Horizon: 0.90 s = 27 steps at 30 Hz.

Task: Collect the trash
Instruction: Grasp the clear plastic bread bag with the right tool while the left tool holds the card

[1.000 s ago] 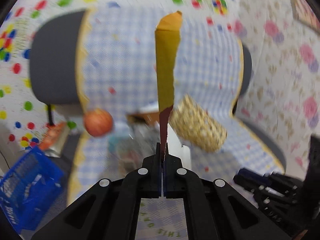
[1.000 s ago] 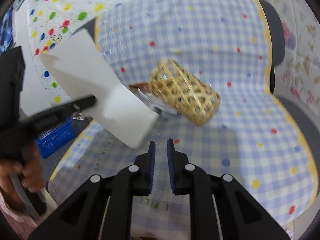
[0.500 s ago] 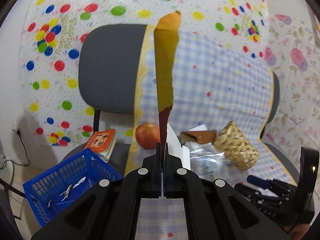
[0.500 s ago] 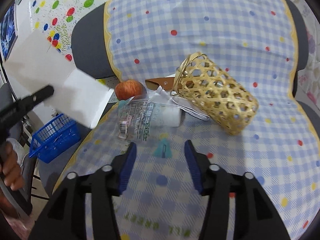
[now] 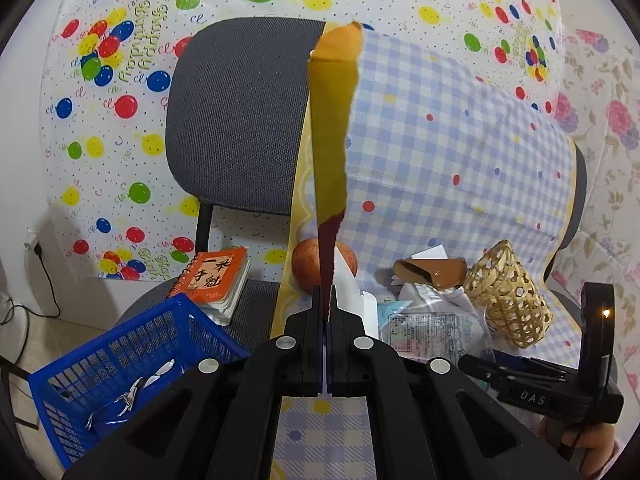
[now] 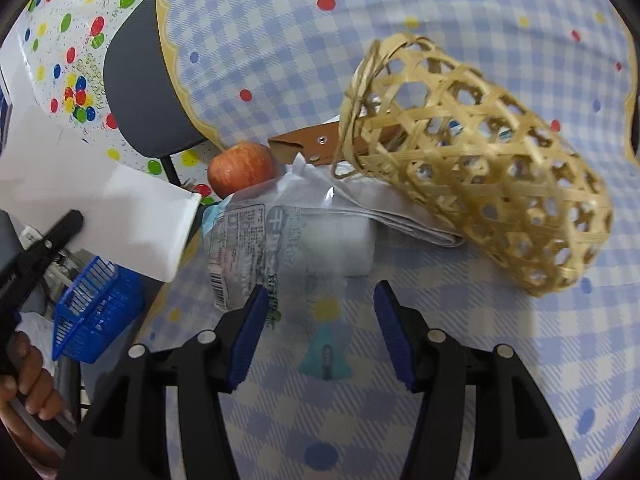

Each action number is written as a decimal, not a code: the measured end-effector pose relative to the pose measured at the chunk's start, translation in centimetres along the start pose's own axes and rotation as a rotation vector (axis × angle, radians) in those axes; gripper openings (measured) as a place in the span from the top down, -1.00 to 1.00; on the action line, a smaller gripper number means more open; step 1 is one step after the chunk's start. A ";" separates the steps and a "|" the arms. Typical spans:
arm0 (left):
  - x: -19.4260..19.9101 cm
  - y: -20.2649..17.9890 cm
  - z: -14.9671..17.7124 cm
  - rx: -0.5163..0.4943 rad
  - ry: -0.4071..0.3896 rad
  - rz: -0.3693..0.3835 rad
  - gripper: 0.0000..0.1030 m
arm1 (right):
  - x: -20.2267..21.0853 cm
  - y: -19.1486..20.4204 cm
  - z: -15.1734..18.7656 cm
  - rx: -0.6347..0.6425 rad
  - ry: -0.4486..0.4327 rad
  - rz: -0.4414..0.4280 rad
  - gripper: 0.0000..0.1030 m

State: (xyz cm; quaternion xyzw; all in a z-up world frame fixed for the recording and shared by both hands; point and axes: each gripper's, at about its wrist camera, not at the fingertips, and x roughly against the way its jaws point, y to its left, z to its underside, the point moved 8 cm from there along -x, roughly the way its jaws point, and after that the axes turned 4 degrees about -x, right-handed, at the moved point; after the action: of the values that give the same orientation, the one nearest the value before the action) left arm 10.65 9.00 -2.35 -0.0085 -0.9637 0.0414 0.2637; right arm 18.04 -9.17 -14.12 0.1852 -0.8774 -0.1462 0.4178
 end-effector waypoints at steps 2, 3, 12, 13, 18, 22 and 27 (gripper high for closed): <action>0.2 0.0 0.1 0.000 0.001 -0.002 0.98 | 1.1 0.3 0.0 0.003 -0.022 -0.024 0.24; 0.3 0.0 0.1 -0.002 0.001 -0.003 0.98 | 1.7 0.5 0.0 0.004 -0.031 -0.037 0.47; 3.6 -1.9 -0.5 -0.009 -0.032 0.038 0.98 | 12.0 3.4 -0.4 0.131 -0.257 0.004 0.97; 4.1 -2.5 -0.5 -0.013 -0.035 0.050 0.98 | 13.2 3.4 -0.2 0.143 -0.284 0.032 0.97; 6.1 -6.1 0.4 -0.055 -0.038 0.102 0.98 | 16.7 2.5 1.0 0.140 -0.330 0.105 0.97; 6.9 -9.1 1.3 -0.087 -0.029 0.155 0.98 | 18.9 0.9 2.7 0.109 -0.341 0.126 0.97; 8.1 -13.5 2.6 -0.147 -0.026 0.226 0.98 | 22.0 -0.9 4.8 0.079 -0.373 0.181 0.97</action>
State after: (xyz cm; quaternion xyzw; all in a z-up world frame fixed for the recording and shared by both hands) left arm 2.40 -4.33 0.64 -0.1359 -0.9604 0.0002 0.2434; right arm 1.65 -19.27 -2.49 0.0914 -0.9576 -0.1055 0.2519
